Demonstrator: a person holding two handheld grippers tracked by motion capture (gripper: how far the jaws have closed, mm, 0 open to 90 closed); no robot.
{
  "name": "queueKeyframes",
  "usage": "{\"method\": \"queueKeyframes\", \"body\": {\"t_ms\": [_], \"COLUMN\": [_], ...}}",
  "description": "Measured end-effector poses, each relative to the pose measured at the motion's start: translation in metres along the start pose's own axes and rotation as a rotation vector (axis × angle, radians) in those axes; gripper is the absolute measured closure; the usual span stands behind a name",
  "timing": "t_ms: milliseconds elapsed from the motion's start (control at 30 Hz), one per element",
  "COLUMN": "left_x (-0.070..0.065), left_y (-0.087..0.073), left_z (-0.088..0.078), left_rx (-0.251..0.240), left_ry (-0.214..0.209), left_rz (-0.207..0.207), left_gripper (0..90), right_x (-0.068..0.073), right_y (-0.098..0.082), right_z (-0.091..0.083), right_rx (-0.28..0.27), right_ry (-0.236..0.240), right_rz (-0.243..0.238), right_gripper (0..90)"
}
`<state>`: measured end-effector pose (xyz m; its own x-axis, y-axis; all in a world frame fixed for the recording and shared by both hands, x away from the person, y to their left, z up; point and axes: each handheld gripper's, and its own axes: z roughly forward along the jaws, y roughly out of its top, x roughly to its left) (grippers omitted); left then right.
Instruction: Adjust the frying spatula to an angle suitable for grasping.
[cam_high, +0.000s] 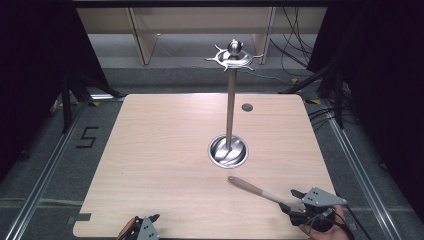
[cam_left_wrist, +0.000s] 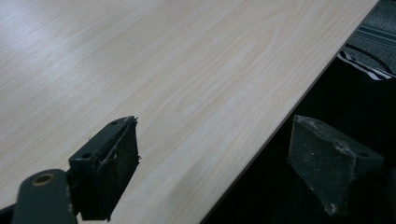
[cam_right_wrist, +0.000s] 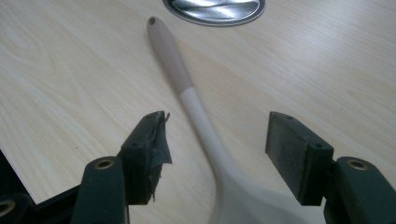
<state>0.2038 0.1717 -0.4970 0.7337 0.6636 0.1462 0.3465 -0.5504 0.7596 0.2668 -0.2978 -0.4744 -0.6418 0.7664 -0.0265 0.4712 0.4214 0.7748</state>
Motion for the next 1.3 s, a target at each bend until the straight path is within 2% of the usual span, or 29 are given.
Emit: {"method": "queueKeyframes", "body": {"t_ms": [100, 133, 200, 267, 300, 400, 467, 500, 533, 667, 733, 767, 833, 867, 933, 967, 1000, 1033, 1100, 1200, 1233, 1300], "left_x": [0.001, 0.0, 0.001, 0.0, 0.001, 0.001, 0.001, 0.0, 0.0, 0.0, 0.0, 0.0, -0.001, -0.001, 0.0, 0.0, 0.001, 0.002, 0.001, 0.0, 0.0, 0.0], "left_y": [0.0, 0.0, 0.0, 0.0, 0.0, 0.0, 0.001, 0.001, 0.0, 0.0, 0.001, 0.001, 0.001, 0.001, 0.001, 0.001, 0.001, 0.001, 0.001, 0.001, 0.001, 0.001], "left_z": [0.0, 0.0, 0.0, 0.0, 0.0, 0.0, 0.0, 0.001, 0.001, 0.001, 0.001, 0.001, 0.001, 0.001, -0.001, 0.001, 0.0, -0.001, -0.001, 0.0, -0.001, -0.001], "left_rx": [0.003, 0.003, 0.006, 0.002, 0.006, 0.006, 0.006, -0.002, -0.003, -0.004, 0.003, -0.002, -0.005, -0.002, 0.012, 0.0, 0.001, 0.012, 0.013, 0.0, 0.009, 0.007], "left_ry": [-0.012, -0.009, -0.006, -0.013, -0.007, -0.009, -0.007, -0.011, -0.012, -0.015, -0.011, -0.011, -0.014, -0.013, -0.033, -0.008, -0.007, -0.024, -0.033, -0.008, -0.027, -0.036], "left_rz": [0.004, -0.001, 0.012, 0.003, 0.018, 0.014, 0.017, -0.004, -0.008, -0.008, 0.0, -0.002, -0.012, -0.002, -0.003, -0.003, 0.006, 0.006, -0.005, 0.004, -0.001, -0.012], "left_gripper": [15.4, 15.4, 15.4, 15.4, 15.4, 15.4, 15.4, 15.4, 15.4, 15.4, 15.4, 15.4, 15.4, 15.4, 15.4, 15.4, 15.4, 15.4, 15.4, 15.4, 15.4, 15.4], "right_x": [-0.002, 0.0, -0.003, -0.002, -0.003, -0.005, -0.005, -0.006, -0.006, -0.007, -0.004, -0.005, -0.006, -0.006, -0.005, -0.004, -0.004, -0.002, 0.0, 0.001, 0.002, 0.002], "right_y": [0.002, 0.002, 0.005, 0.007, 0.009, 0.013, 0.016, 0.018, 0.02, 0.025, 0.026, 0.028, 0.032, 0.034, 0.039, 0.041, 0.043, 0.045, 0.049, 0.055, 0.056, 0.059], "right_z": [0.0, -0.001, -0.001, -0.002, -0.001, 0.0, 0.001, 0.002, 0.003, 0.009, 0.012, 0.014, 0.017, 0.02, 0.025, 0.026, 0.029, 0.033, 0.037, 0.044, 0.047, 0.051], "right_rx": [-0.002, 0.005, -0.012, -0.006, -0.003, -0.005, 0.007, 0.008, 0.016, 0.035, 0.054, 0.054, 0.077, 0.093, 0.129, 0.153, 0.177, 0.175, 0.219, 0.274, 0.282, 0.301], "right_ry": [-0.004, -0.004, -0.007, -0.006, -0.004, -0.001, 0.007, 0.003, 0.008, 0.012, 0.024, 0.025, 0.028, 0.035, 0.051, 0.054, 0.057, 0.045, 0.056, 0.067, 0.067, 0.08], "right_rz": [-0.037, -0.013, -0.037, -0.032, -0.034, -0.072, -0.078, -0.088, -0.092, -0.116, -0.093, -0.113, -0.134, -0.133, -0.163, -0.16, -0.18, -0.198, -0.211, -0.212, -0.218, -0.238], "right_gripper": [39.2, 39.3, 39.4, 39.4, 39.5, 40.3, 40.4, 40.4, 40.3, 40.2, 40.6, 40.7, 40.9, 40.9, 41.4, 42.0, 42.7, 43.3, 44.0, 44.6, 45.5, 47.6]}}
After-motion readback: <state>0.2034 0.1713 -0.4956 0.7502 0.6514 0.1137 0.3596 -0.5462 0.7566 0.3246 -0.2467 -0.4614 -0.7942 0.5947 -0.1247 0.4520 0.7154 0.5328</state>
